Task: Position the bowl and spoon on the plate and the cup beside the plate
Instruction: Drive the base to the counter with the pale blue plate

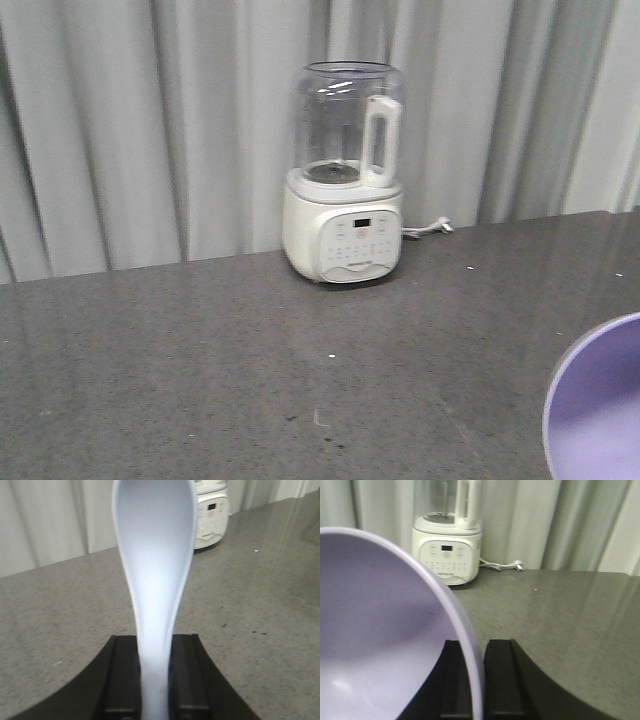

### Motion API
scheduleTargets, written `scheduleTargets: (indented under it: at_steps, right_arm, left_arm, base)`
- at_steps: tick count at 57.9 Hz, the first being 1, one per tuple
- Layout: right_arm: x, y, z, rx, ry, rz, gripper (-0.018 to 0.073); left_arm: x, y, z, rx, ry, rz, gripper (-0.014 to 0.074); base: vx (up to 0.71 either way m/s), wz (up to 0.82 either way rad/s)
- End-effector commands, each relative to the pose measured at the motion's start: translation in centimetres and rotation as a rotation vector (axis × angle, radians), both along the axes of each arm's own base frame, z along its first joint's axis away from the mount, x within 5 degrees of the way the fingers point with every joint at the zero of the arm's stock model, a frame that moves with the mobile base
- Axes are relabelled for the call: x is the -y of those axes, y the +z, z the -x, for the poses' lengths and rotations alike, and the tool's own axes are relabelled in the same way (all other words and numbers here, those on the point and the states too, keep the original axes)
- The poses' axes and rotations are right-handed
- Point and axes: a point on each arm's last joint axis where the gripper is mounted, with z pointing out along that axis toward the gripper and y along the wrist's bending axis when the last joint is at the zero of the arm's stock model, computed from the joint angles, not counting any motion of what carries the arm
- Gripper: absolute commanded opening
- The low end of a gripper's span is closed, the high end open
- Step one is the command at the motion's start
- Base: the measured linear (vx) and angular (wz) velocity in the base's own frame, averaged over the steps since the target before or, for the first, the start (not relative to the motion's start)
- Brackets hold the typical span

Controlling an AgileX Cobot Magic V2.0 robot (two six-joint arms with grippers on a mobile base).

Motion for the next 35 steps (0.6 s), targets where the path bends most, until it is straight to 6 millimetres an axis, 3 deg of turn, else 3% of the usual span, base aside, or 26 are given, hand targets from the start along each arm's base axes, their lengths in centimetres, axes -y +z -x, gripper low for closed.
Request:
scheduleTargets:
  at_steps: [1, 35]
  right_arm:
    - [0.28, 1.67, -0.01, 0.110, -0.035, -0.017, -0.0008]
    - [0.28, 1.66, -0.01, 0.109, -0.034, -0.017, -0.0008]
  left_arm:
    - [-0.02, 1.70, 0.07, 0.101, 0.005, 0.038, 0.0000]
    - [-0.02, 1.70, 0.07, 0.101, 0.005, 0.038, 0.0003]
  base:
    - [-0.10, -0.67]
    - [-0.10, -0.58]
